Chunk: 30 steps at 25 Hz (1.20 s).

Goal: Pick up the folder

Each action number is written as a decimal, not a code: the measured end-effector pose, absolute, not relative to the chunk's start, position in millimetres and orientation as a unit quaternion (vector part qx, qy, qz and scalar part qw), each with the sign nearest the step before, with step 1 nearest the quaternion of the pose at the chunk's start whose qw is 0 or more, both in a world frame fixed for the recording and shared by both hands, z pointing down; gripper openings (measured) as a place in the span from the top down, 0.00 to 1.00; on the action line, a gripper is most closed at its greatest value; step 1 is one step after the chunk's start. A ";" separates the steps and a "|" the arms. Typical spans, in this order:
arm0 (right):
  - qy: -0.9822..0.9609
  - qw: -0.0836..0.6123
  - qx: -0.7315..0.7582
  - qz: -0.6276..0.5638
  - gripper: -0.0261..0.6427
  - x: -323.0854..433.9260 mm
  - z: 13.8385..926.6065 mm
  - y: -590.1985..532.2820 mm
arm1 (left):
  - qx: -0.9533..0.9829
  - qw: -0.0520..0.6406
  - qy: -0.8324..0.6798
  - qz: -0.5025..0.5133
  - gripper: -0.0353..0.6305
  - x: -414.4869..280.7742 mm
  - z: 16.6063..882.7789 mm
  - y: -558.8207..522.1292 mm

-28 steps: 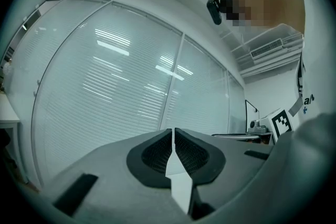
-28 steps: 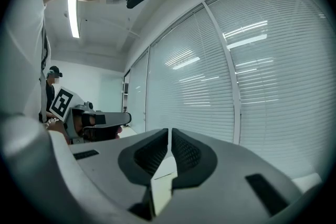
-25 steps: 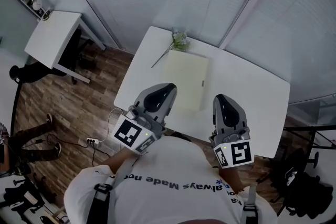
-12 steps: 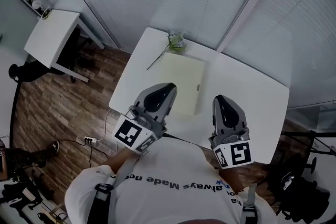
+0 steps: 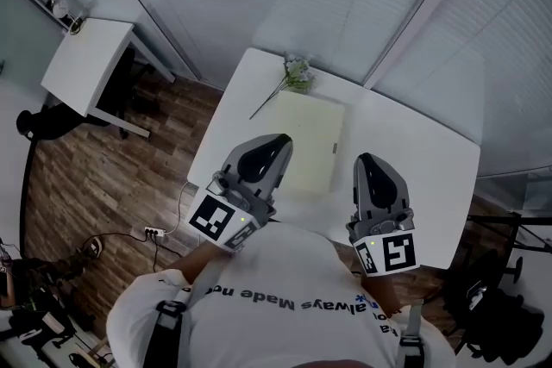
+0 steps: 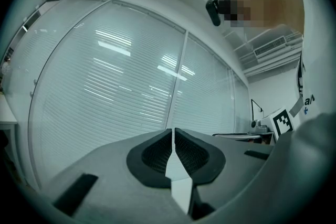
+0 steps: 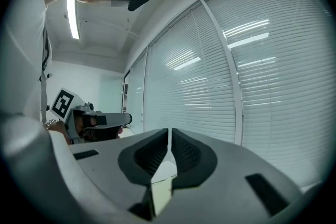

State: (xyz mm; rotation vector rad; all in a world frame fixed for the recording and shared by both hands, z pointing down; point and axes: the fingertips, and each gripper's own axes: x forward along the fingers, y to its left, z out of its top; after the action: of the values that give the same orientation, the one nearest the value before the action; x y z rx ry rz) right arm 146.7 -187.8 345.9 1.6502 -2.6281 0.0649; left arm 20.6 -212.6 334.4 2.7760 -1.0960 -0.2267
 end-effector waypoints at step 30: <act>-0.842 0.047 0.534 0.068 0.76 125.9 400.4 -209.6 | 0.927 0.155 -0.339 -0.035 0.73 -0.1 401.3 -243.3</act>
State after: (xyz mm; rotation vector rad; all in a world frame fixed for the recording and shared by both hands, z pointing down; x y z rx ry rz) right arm 125.9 -209.6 400.4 1.6280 -2.5670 0.2065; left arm -0.1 -243.3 401.3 2.6570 -0.9713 -0.1005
